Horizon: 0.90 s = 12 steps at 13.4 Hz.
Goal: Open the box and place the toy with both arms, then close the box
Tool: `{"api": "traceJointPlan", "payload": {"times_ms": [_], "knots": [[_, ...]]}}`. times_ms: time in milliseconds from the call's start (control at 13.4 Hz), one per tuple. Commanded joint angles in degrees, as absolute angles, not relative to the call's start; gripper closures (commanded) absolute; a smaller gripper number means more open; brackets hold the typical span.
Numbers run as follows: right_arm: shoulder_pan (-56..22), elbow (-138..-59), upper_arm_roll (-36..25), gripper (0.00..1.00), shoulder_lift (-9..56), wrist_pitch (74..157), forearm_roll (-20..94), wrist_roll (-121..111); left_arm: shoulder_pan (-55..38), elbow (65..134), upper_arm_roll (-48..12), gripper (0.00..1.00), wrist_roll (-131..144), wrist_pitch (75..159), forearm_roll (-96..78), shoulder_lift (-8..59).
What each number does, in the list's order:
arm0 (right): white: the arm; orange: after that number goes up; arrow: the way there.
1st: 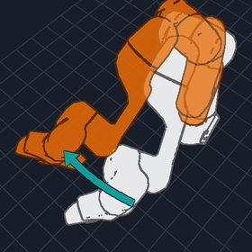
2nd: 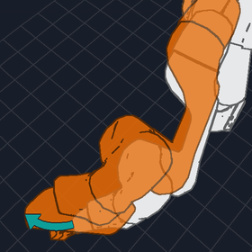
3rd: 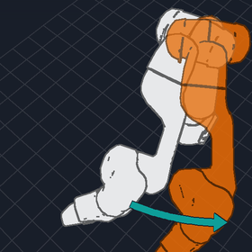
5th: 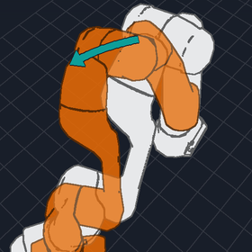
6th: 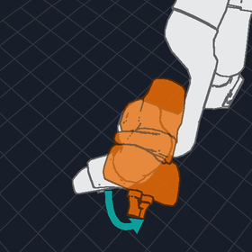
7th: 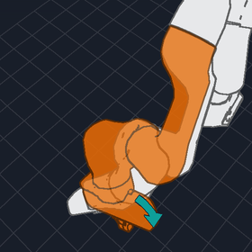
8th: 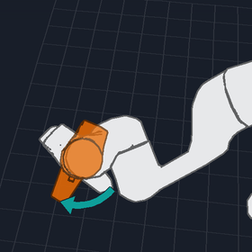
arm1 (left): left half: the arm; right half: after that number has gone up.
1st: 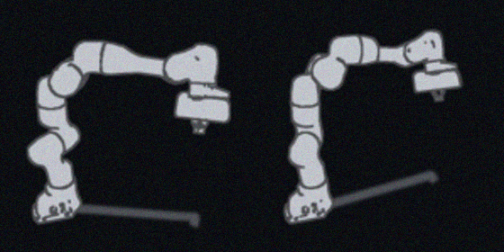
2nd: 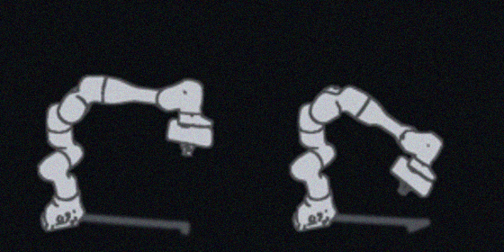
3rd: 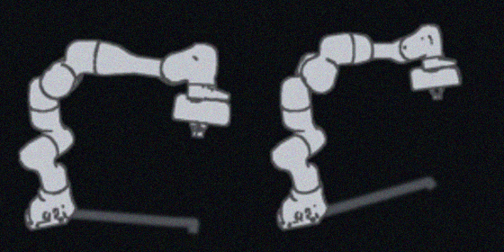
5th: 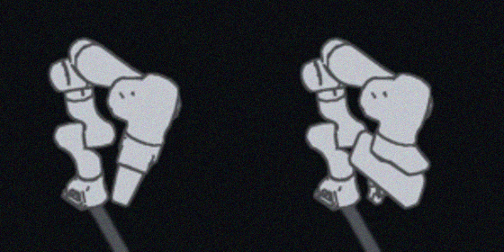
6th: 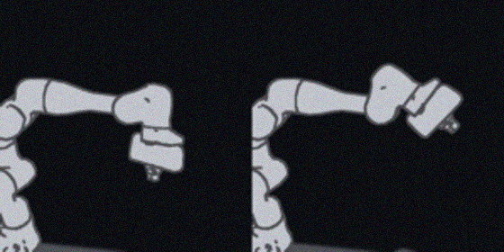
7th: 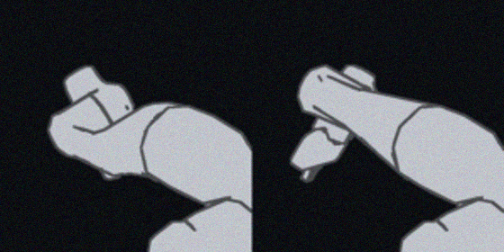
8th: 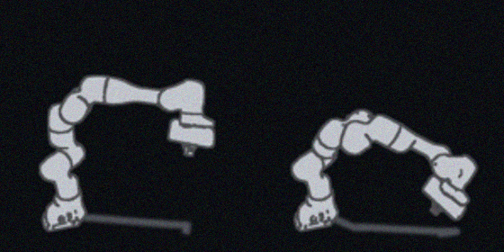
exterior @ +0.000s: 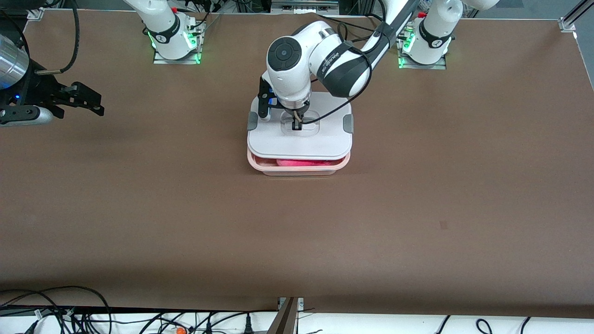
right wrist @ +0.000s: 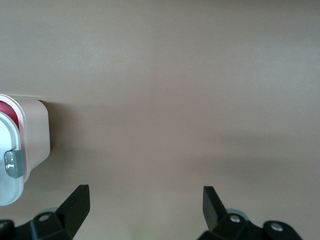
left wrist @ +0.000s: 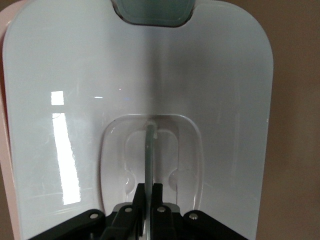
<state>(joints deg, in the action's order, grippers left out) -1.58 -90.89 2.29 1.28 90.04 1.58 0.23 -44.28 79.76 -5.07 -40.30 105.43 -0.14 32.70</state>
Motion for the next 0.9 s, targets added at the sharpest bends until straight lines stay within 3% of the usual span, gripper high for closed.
{"api": "traceJointPlan", "payload": {"times_ms": [0, 823], "knots": [[-0.9, -90.8, 3.0, 0.00, 1.2, 90.3, 1.1, 1.1, -45.2, 77.4, -4.4, 1.00, -38.7, 106.8, 0.6, 34.3], [-1.5, -90.8, 3.4, 0.00, 1.8, 91.1, 1.1, 1.2, -44.8, 75.1, -4.0, 1.00, -37.7, 108.9, 0.8, 36.7]]}}
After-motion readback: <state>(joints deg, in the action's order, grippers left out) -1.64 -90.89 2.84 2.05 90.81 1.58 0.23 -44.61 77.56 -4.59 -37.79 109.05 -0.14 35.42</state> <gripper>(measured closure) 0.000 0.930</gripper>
